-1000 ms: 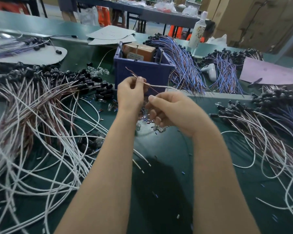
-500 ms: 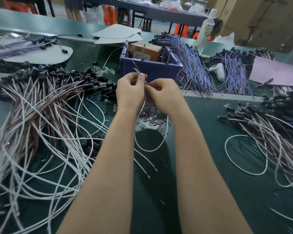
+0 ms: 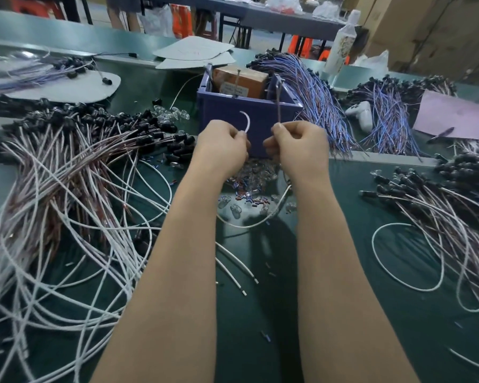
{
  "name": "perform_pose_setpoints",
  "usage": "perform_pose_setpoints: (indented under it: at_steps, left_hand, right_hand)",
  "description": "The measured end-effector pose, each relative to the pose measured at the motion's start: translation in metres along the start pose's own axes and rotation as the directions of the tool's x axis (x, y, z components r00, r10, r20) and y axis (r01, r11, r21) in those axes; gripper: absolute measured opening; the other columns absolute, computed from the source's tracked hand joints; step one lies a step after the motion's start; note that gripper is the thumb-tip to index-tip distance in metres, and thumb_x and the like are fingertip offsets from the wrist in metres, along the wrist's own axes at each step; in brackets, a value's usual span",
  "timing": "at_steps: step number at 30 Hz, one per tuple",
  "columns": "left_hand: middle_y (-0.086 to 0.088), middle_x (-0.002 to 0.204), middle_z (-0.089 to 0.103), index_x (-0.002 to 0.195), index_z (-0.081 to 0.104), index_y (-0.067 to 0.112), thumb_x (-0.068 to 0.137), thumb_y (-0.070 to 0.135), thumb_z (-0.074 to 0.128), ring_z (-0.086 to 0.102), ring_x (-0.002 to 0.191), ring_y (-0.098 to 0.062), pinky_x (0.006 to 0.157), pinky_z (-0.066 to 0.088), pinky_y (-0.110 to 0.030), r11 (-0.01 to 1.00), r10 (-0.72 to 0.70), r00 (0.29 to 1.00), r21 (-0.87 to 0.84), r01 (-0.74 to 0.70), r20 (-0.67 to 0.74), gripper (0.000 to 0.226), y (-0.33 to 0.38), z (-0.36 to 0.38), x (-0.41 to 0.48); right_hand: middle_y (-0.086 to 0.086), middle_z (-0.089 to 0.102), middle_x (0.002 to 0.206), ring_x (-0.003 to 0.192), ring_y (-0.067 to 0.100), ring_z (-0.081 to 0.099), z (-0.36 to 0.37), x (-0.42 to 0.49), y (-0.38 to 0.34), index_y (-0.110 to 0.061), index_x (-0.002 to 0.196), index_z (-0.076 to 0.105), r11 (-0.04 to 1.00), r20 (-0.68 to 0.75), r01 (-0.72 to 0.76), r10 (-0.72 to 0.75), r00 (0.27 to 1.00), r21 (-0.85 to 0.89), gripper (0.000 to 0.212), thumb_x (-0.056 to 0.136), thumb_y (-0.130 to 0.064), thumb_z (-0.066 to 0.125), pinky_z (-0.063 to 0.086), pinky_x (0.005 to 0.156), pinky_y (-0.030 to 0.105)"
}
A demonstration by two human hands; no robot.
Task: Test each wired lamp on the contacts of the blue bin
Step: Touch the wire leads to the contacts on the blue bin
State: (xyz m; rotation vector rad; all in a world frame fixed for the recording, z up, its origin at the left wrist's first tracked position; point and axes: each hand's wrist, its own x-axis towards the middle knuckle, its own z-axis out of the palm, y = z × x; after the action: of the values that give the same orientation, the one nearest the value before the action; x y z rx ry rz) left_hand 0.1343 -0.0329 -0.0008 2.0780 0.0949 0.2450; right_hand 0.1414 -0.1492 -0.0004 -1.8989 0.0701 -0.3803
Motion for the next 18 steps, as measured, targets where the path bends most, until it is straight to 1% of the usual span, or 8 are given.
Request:
perform_pose_setpoints:
  at_steps: [2, 4, 6, 8, 11, 13, 15, 18]
  left_hand:
    - [0.005, 0.061, 0.058, 0.077, 0.064, 0.013, 0.099, 0.019, 0.043, 0.052, 0.059, -0.008, 0.064, 0.041, -0.024, 0.997, -0.024, 0.996, -0.072, 0.018, -0.083, 0.03, -0.002, -0.003, 0.001]
    - [0.004, 0.063, 0.059, 0.079, 0.063, 0.014, 0.099, 0.02, 0.043, 0.053, 0.062, -0.009, 0.068, 0.043, -0.025, 0.995, -0.016, 0.989, -0.102, 0.001, -0.147, 0.029, -0.001, -0.003, 0.002]
    - [0.003, 0.066, 0.06, 0.082, 0.062, 0.015, 0.099, 0.021, 0.043, 0.052, 0.06, -0.006, 0.066, 0.04, -0.023, 0.995, 0.025, 0.978, -0.089, -0.044, -0.208, 0.027, 0.001, -0.001, 0.0]
    - [0.001, 0.072, 0.061, 0.085, 0.061, 0.015, 0.1, 0.022, 0.043, 0.053, 0.062, -0.008, 0.063, 0.039, -0.021, 0.993, 0.067, 0.962, -0.078, -0.09, -0.264, 0.025, 0.002, 0.001, -0.001]
    - [0.0, 0.073, 0.059, 0.085, 0.063, 0.012, 0.099, 0.02, 0.043, 0.053, 0.068, -0.014, 0.066, 0.042, -0.024, 0.98, 0.111, 0.94, -0.124, -0.158, -0.321, 0.025, 0.004, 0.0, -0.002]
    - [-0.002, 0.069, 0.058, 0.085, 0.065, 0.007, 0.098, 0.019, 0.044, 0.053, 0.066, -0.018, 0.066, 0.043, -0.029, 0.968, 0.142, 0.921, -0.143, -0.206, -0.363, 0.028, 0.007, -0.002, -0.003]
    - [-0.004, 0.068, 0.059, 0.086, 0.065, 0.002, 0.099, 0.019, 0.044, 0.054, 0.063, -0.019, 0.064, 0.044, -0.03, 0.96, 0.173, 0.893, -0.129, -0.247, -0.416, 0.03, 0.012, -0.004, -0.004]
    - [-0.002, 0.07, 0.059, 0.089, 0.064, 0.002, 0.099, 0.019, 0.043, 0.053, 0.061, -0.013, 0.06, 0.04, -0.019, 0.948, 0.196, 0.818, -0.108, -0.299, -0.54, 0.029, 0.017, -0.008, -0.006]
  right_hand:
    - [-0.003, 0.069, 0.065, 0.067, 0.012, 0.069, -0.008, 0.004, 0.0, -0.016, 0.094, 0.058, 0.999, -0.029, 0.016, -0.017, 0.999, -0.048, 0.006, 0.094, -0.014, 0.053, 0.057, 0.079, 0.038]
    - [-0.003, 0.069, 0.065, 0.069, 0.013, 0.069, -0.013, 0.007, 0.001, -0.015, 0.105, 0.057, 0.994, -0.012, 0.021, -0.022, 1.0, -0.11, 0.013, 0.094, -0.013, 0.051, 0.056, 0.081, 0.038]
    - [-0.001, 0.068, 0.065, 0.071, 0.016, 0.07, -0.015, 0.008, 0.002, -0.012, 0.112, 0.057, 0.988, 0.026, 0.021, -0.017, 1.0, -0.153, 0.02, 0.093, -0.011, 0.05, 0.056, 0.083, 0.039]
    - [0.001, 0.068, 0.064, 0.067, 0.017, 0.069, -0.016, 0.009, 0.002, -0.009, 0.115, 0.057, 0.989, 0.061, -0.001, 0.01, 0.998, -0.151, 0.022, 0.094, -0.01, 0.051, 0.057, 0.078, 0.036]
    - [0.004, 0.067, 0.064, 0.053, 0.011, 0.065, -0.023, 0.009, -0.002, -0.009, 0.112, 0.055, 0.995, 0.116, -0.098, 0.099, 0.988, -0.013, 0.018, 0.095, -0.007, 0.049, 0.058, 0.061, 0.025]
    - [0.007, 0.065, 0.065, 0.049, 0.011, 0.064, -0.026, 0.008, -0.006, -0.009, 0.102, 0.054, 0.978, 0.149, -0.163, 0.143, 0.979, 0.132, 0.009, 0.096, -0.004, 0.048, 0.056, 0.053, 0.022]
    - [0.008, 0.065, 0.067, 0.052, 0.013, 0.067, -0.027, 0.006, -0.012, -0.011, 0.092, 0.052, 0.94, 0.198, -0.207, 0.156, 0.968, 0.271, 0.008, 0.096, -0.005, 0.05, 0.054, 0.049, 0.021]
    - [0.007, 0.067, 0.063, 0.057, 0.016, 0.07, -0.023, 0.004, -0.017, -0.007, 0.09, 0.052, 0.854, 0.288, -0.269, 0.148, 0.946, 0.445, 0.007, 0.095, -0.003, 0.053, 0.053, 0.051, 0.02]
